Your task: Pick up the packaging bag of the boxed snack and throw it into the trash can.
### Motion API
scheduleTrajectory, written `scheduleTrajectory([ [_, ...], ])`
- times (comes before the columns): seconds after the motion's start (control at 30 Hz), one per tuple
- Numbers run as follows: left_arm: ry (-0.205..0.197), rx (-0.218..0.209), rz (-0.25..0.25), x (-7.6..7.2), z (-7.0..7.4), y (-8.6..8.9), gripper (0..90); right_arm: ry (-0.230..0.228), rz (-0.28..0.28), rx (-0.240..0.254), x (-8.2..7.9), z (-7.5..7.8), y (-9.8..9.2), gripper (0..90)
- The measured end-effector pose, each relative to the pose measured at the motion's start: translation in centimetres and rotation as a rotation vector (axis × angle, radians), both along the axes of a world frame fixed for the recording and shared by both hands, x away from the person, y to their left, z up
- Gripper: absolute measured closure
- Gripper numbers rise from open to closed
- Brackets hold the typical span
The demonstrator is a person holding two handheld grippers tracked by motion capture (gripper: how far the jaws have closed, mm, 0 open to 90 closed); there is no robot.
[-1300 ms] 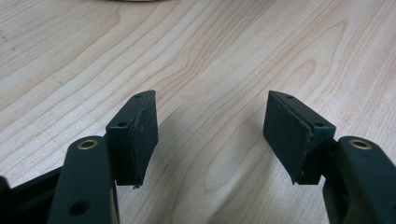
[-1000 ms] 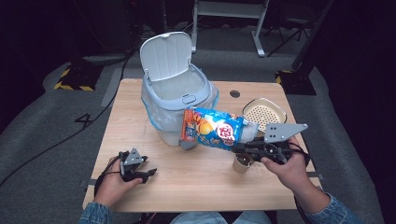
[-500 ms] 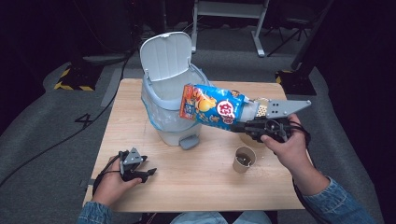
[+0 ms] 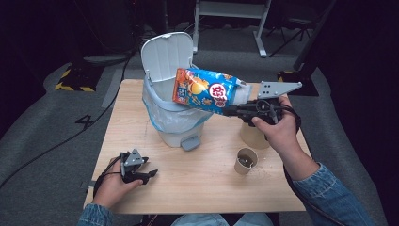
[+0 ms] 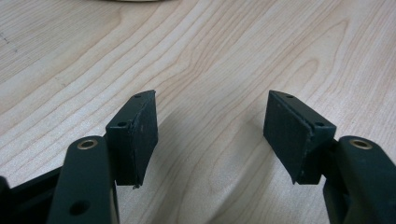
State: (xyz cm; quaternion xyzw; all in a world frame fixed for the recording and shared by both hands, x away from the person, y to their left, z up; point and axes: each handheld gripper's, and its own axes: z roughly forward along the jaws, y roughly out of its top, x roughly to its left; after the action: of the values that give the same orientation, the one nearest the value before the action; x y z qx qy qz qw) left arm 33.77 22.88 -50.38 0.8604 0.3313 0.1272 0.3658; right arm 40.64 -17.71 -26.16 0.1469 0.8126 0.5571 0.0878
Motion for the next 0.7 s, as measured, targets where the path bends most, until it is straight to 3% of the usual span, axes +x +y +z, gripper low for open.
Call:
scheduleTrajectory([
  [0.43,0.0,0.0,0.0,0.0,0.0,0.0,35.6,0.04,-0.039,-0.024,2.4,0.7,2.3,89.4],
  [0.7,0.0,0.001,0.002,0.0,0.0,0.0,35.6,0.054,-0.072,-0.01,3.0,1.0,3.6,74.1],
])
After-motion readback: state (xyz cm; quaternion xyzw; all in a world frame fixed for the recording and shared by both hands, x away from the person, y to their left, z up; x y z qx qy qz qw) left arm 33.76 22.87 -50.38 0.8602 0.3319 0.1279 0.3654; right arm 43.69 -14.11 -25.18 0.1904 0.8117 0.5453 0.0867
